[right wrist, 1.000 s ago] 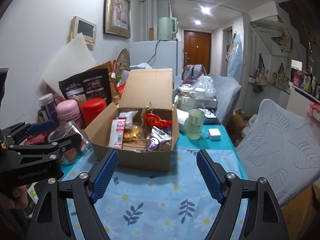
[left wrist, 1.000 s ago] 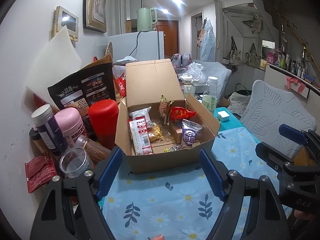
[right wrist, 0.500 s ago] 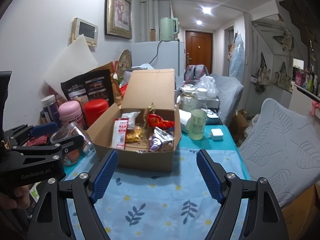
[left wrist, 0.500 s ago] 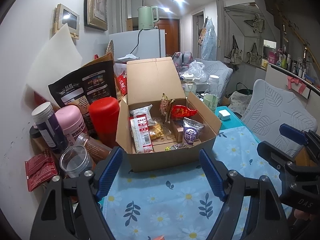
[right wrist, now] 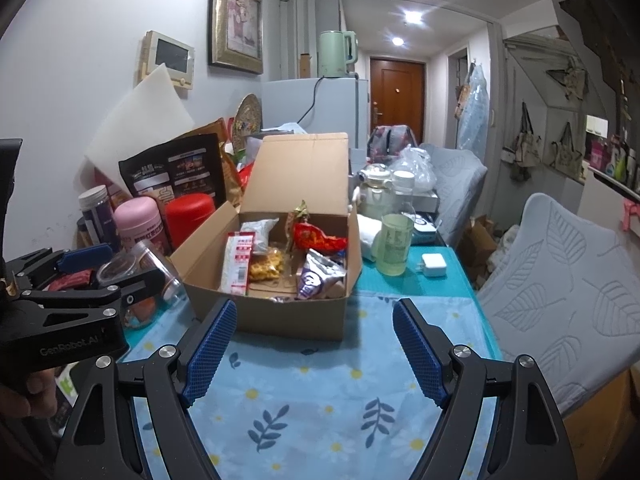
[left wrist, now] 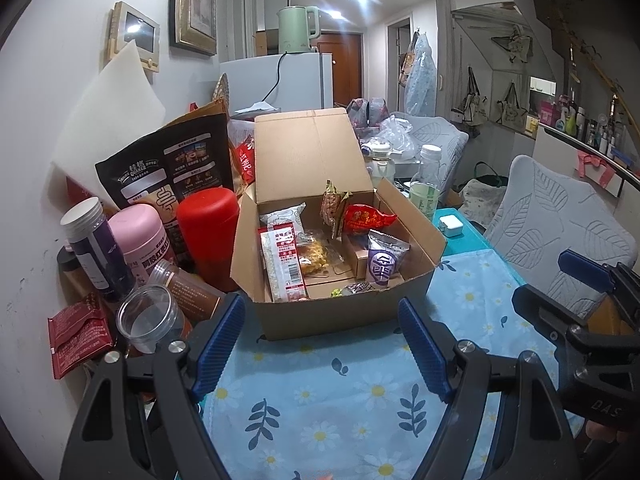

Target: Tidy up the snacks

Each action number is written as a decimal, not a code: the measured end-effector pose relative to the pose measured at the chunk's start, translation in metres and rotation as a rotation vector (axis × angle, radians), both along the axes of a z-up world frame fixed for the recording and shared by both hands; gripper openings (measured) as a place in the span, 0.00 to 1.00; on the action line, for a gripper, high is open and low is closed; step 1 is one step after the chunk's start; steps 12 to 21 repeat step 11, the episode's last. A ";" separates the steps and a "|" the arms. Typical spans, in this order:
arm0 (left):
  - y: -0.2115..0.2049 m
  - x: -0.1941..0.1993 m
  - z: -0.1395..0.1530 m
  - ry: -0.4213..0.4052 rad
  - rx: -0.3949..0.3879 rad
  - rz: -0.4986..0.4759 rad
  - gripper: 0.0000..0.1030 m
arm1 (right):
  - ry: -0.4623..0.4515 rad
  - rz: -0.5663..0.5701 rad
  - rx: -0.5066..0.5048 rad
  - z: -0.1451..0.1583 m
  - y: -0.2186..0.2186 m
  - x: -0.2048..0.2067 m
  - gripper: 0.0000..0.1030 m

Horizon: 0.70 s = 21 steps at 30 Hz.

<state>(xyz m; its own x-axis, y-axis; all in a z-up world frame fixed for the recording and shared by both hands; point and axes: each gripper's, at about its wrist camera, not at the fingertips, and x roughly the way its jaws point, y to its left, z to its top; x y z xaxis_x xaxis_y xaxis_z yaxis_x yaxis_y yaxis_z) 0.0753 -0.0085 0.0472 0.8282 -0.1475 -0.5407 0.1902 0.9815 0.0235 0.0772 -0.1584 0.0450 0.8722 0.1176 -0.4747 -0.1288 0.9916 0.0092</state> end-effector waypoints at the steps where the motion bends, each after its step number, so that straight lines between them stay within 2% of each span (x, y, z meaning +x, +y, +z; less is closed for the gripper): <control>1: 0.000 0.000 -0.001 0.000 0.002 0.000 0.77 | 0.003 -0.001 0.001 -0.001 0.000 0.001 0.79; 21: -0.006 0.001 -0.006 0.008 0.013 -0.008 0.77 | 0.028 -0.002 0.013 -0.010 -0.004 0.006 0.79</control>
